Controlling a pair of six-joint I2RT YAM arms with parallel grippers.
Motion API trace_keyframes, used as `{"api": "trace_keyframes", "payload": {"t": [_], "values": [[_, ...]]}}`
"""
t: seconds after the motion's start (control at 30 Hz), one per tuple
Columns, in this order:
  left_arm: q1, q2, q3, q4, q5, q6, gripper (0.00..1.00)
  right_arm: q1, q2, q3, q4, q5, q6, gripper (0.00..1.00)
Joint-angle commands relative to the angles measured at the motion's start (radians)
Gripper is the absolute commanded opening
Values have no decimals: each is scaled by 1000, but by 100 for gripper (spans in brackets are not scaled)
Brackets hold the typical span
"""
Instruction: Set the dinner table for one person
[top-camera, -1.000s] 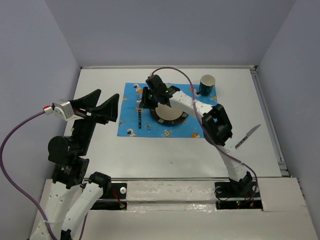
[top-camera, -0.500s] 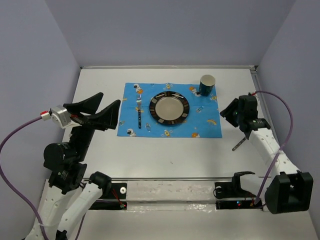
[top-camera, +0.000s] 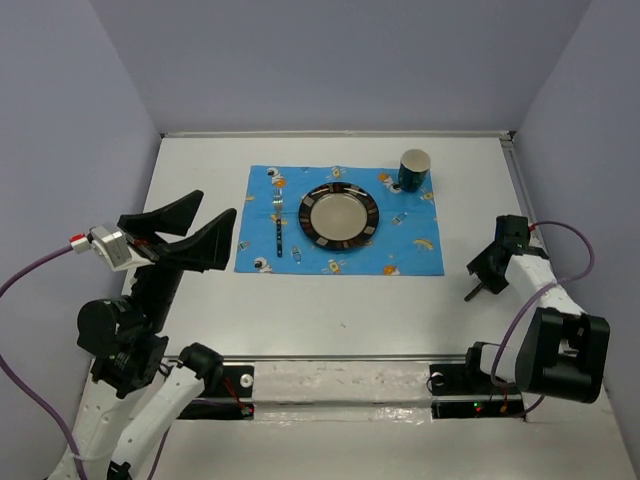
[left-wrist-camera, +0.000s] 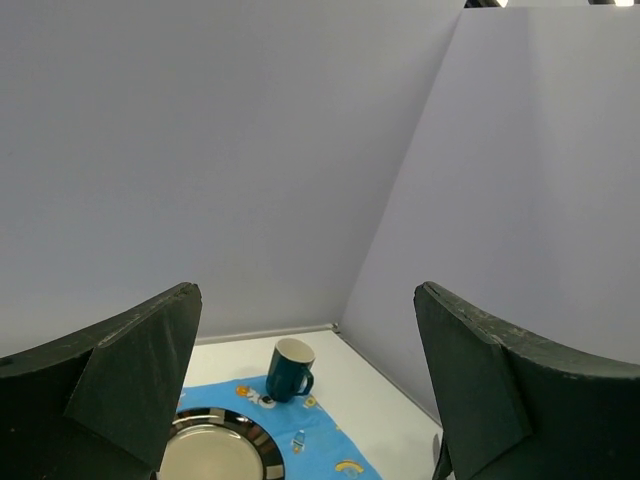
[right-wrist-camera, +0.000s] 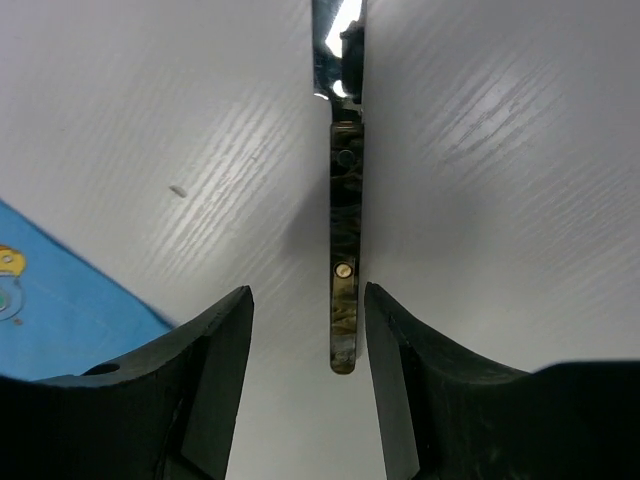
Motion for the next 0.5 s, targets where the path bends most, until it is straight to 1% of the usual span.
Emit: {"api": "trace_keyframes", "payload": {"t": [0.0,0.2,0.3,0.33,0.4,0.43,0.47], "values": [[-7,-15,-5,44,4,10,99,-4,85,27,44,47,-26,53],[-11,-22,-5,44,7,13,99,-26,177,57,55,21,-35,53],[-11,-34,-3,44,3,15,99,-56,205,60,60,3,-43,48],[-13,-37,-6,43,1,18,99,-72,212,61,60,-9,-51,41],[-11,-45,-9,43,-6,18,99,-84,235,66,64,-20,-61,31],[-11,-48,-9,43,-6,18,99,-84,242,73,64,-23,-66,13],[-11,-49,-9,41,-6,18,99,-84,251,77,64,-22,-71,4]]}}
